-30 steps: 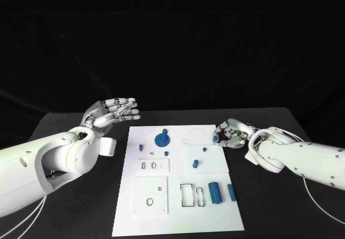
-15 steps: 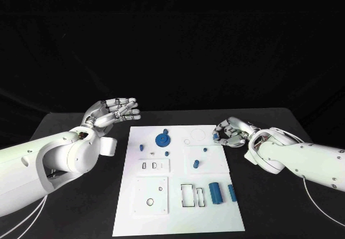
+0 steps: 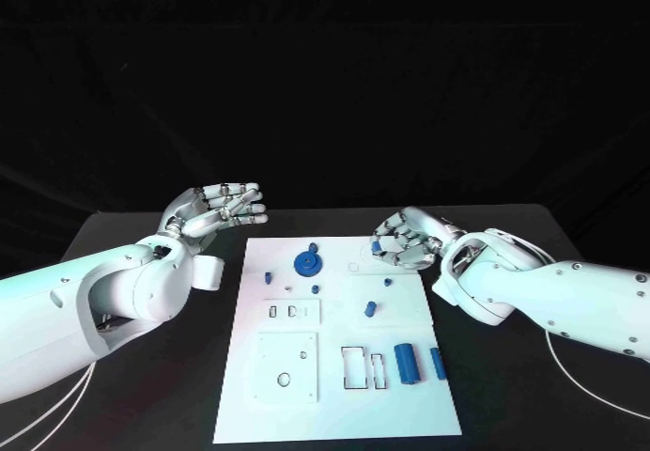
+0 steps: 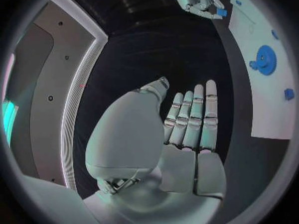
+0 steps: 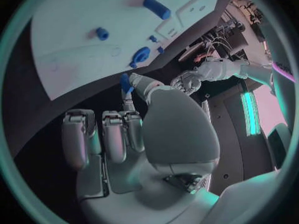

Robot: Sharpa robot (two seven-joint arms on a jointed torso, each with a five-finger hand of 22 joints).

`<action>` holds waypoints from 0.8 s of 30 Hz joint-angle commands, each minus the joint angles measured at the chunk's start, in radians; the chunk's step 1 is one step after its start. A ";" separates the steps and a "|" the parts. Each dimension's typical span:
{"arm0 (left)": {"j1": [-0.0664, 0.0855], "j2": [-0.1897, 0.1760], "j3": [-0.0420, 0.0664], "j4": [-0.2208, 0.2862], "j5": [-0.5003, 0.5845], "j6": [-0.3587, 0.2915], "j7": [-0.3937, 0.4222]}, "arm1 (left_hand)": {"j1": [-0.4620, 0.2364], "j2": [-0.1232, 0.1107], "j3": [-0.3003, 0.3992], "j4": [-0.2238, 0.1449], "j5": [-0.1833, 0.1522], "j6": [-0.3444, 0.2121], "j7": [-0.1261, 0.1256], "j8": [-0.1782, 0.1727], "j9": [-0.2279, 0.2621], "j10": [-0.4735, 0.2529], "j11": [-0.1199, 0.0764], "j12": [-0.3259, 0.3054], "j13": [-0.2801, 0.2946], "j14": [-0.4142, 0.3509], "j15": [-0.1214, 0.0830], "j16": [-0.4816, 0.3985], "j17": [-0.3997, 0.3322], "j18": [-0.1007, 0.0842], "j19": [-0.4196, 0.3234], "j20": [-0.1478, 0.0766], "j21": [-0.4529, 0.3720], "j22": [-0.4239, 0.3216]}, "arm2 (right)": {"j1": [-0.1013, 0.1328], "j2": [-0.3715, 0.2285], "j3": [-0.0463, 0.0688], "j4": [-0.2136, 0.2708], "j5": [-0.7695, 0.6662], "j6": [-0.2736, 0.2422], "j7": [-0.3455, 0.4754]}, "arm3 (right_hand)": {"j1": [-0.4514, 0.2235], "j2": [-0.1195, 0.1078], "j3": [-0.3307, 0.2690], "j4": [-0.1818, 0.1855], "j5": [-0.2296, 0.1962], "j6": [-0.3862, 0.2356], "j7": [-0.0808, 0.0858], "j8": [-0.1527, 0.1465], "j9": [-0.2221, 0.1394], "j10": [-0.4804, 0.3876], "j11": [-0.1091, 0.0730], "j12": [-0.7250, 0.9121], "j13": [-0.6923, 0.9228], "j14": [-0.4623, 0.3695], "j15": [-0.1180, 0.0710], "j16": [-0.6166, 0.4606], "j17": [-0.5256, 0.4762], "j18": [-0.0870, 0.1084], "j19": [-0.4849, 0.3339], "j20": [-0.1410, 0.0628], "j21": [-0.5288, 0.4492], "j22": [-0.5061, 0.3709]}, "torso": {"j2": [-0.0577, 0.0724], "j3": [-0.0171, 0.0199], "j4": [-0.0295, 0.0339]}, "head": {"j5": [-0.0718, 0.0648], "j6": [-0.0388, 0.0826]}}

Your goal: Assemble the parts on the task board

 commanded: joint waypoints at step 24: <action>0.001 0.042 -0.005 -0.036 0.009 0.031 -0.002 | -0.027 0.003 -0.005 0.002 -0.009 0.006 0.024 -0.002 0.001 0.004 -0.005 -0.002 0.001 -0.005 0.002 -0.009 0.005 0.011 -0.008 0.000 0.006 -0.003 | -0.091 0.292 -0.007 0.014 -0.293 0.056 -0.268 | -0.033 -0.003 0.017 0.001 -0.001 0.002 -0.002 0.041 0.037 0.053 -0.007 -0.011 0.193 0.093 -0.008 -0.004 0.208 0.007 0.031 -0.006 -0.017 0.184 | -0.012 0.0003 0.0053 | 0.043 -0.034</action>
